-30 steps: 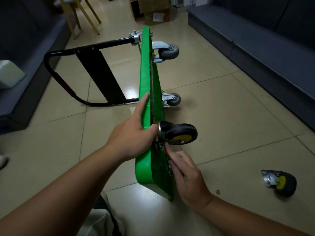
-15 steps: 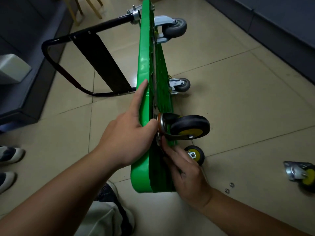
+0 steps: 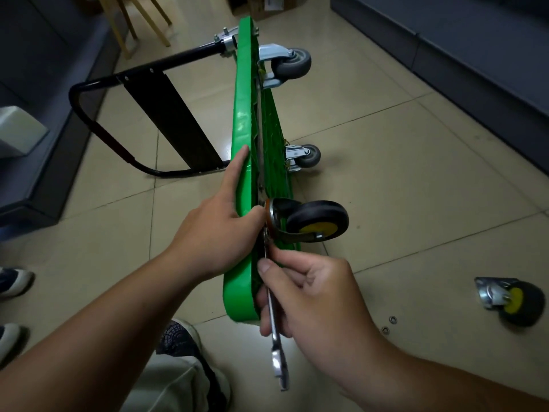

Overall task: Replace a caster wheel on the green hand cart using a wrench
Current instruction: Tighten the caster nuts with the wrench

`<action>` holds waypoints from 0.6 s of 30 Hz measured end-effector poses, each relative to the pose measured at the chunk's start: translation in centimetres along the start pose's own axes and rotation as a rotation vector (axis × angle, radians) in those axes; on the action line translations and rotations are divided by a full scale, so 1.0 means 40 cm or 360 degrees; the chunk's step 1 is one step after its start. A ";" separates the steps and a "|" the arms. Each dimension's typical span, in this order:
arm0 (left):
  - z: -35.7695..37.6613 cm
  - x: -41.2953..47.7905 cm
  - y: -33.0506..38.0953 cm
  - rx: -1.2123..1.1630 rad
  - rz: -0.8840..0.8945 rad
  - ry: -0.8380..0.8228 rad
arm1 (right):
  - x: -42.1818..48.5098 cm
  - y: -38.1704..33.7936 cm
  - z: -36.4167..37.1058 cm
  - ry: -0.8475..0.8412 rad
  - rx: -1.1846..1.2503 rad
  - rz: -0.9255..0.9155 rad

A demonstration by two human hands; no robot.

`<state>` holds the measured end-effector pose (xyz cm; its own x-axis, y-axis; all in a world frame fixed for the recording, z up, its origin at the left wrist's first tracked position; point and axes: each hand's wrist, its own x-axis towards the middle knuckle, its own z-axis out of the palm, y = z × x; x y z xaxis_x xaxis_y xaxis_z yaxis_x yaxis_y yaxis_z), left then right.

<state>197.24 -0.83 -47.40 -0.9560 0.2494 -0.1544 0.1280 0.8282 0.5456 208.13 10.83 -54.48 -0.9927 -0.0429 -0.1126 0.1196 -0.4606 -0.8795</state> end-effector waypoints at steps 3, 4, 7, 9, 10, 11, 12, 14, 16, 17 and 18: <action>-0.003 -0.003 0.003 -0.0104 0.0002 -0.0049 | -0.049 0.042 -0.039 0.0096 -0.0357 -0.0224; -0.004 -0.002 0.001 -0.0130 -0.0002 -0.0059 | -0.057 0.061 -0.068 0.0089 -0.0555 -0.0348; -0.002 -0.001 -0.004 -0.0137 0.0005 -0.0069 | -0.021 0.107 -0.144 0.0040 -0.0969 -0.0774; -0.002 0.000 -0.005 -0.0127 0.0009 -0.0052 | 0.029 0.125 -0.159 0.0029 -0.1057 -0.0983; -0.002 0.000 -0.004 -0.0110 0.0011 -0.0049 | 0.052 0.132 -0.159 0.0023 -0.1106 -0.1054; -0.002 0.000 -0.004 -0.0098 0.0015 -0.0050 | 0.072 0.138 -0.159 0.0018 -0.1158 -0.1119; -0.002 0.000 -0.003 -0.0098 0.0017 -0.0054 | 0.088 0.145 -0.159 0.0016 -0.1203 -0.1170; -0.003 -0.002 -0.002 -0.0121 0.0012 -0.0065 | 0.113 0.156 -0.160 0.0000 -0.1242 -0.1238; -0.005 -0.003 -0.003 -0.0118 0.0007 -0.0065 | 0.130 0.162 -0.160 -0.0035 -0.1242 -0.1288; -0.005 -0.003 -0.004 -0.0110 0.0005 -0.0065 | 0.136 0.164 -0.161 -0.0057 -0.1243 -0.1298; -0.006 -0.004 -0.004 -0.0101 0.0001 -0.0064 | 0.139 0.164 -0.162 -0.0079 -0.1246 -0.1305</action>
<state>197.30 -1.13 -47.28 -0.9444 0.2711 -0.1860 0.1107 0.7949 0.5966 203.50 13.30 -63.87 -0.7729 -0.0269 0.6339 -0.6084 0.3146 -0.7286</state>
